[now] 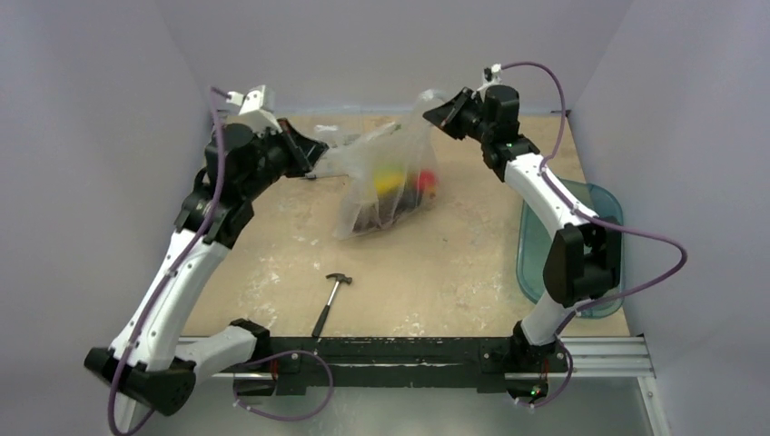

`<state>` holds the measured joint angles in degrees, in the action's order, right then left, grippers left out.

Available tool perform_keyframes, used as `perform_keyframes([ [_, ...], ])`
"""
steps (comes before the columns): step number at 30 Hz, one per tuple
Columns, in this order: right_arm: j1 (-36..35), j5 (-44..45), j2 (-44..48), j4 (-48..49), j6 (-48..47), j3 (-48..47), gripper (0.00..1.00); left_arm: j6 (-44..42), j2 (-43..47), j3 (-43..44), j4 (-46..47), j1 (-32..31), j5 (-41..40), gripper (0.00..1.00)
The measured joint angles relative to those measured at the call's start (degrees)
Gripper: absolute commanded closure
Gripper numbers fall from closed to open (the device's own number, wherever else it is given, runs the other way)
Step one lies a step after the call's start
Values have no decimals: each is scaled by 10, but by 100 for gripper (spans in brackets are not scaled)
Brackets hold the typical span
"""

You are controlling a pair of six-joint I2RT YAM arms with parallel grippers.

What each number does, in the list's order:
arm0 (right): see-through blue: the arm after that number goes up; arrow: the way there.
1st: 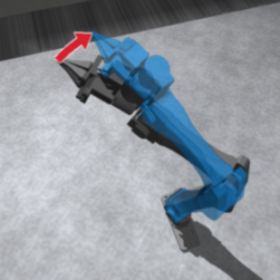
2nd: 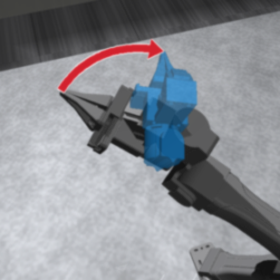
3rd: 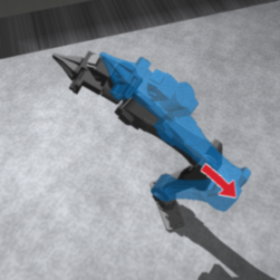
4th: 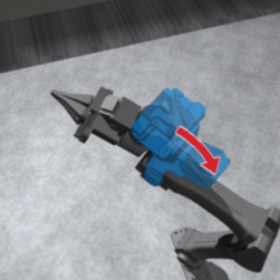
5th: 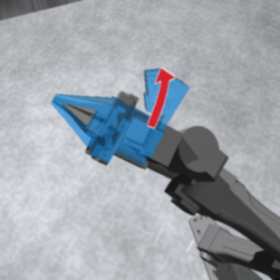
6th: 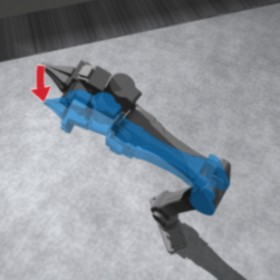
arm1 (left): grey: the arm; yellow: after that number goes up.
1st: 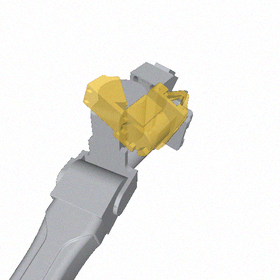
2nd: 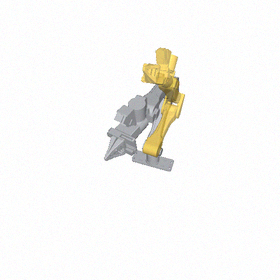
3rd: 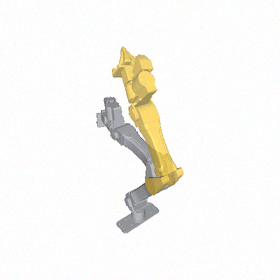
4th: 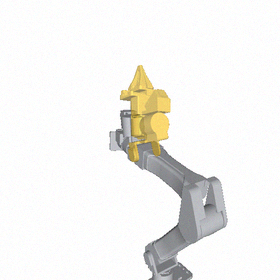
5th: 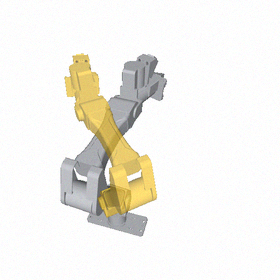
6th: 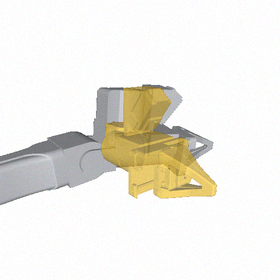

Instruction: Take the fake fruits out of the plastic bag

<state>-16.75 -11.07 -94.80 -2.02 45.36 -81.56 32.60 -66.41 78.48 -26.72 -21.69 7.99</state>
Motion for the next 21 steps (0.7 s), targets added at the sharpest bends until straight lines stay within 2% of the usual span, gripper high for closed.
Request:
perform_keyframes([
  [3,38,-133,-40,102,88,-19,100,57,86,-61,55,1,-35,100],
  [6,55,-234,-78,204,176,-28,100,116,128,-99,87,3,-63,100],
  [9,63,-292,-115,284,242,-28,100,165,147,-155,134,5,-70,100],
  [12,73,-314,-125,327,268,12,100,207,156,-223,186,10,-52,100],
  [14,81,-319,-119,315,246,44,90,227,155,-258,216,10,-24,100],
  [17,86,-299,-97,227,166,68,77,255,159,-316,264,10,31,100],
  [21,85,-254,-42,122,53,87,58,257,187,-372,273,1,71,100],
])
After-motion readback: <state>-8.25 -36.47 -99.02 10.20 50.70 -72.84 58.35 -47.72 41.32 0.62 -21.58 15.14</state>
